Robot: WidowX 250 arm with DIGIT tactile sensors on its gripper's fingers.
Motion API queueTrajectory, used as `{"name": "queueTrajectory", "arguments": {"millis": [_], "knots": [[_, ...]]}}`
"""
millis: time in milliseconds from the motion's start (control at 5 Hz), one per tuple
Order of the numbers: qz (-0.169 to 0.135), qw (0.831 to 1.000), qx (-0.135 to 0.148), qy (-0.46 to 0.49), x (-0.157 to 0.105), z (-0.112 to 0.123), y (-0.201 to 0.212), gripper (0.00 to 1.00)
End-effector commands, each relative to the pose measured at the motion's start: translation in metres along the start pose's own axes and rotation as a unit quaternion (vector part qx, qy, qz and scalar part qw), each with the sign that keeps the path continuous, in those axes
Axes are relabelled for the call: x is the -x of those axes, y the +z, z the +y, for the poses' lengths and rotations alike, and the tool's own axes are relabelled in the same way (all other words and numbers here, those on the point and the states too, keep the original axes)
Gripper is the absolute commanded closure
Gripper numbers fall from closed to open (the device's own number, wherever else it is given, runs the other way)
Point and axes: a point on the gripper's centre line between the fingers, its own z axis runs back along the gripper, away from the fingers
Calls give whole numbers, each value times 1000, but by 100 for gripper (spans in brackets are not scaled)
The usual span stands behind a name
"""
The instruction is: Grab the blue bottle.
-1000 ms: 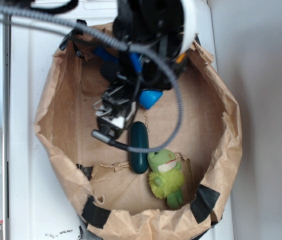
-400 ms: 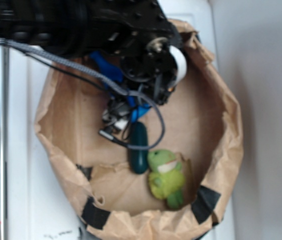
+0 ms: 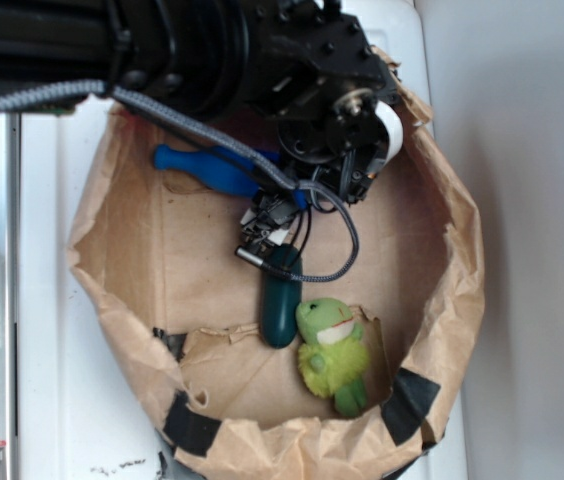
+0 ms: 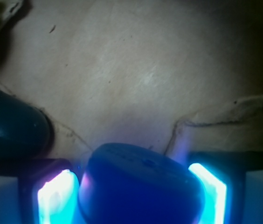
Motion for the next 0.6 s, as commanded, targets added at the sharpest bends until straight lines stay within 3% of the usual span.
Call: {"name": "queueTrajectory", "arguments": {"millis": [0, 400], "knots": [[-78, 996, 40, -20, -14, -27, 62, 100], [-135, 985, 107, -24, -27, -53, 126, 100]]}}
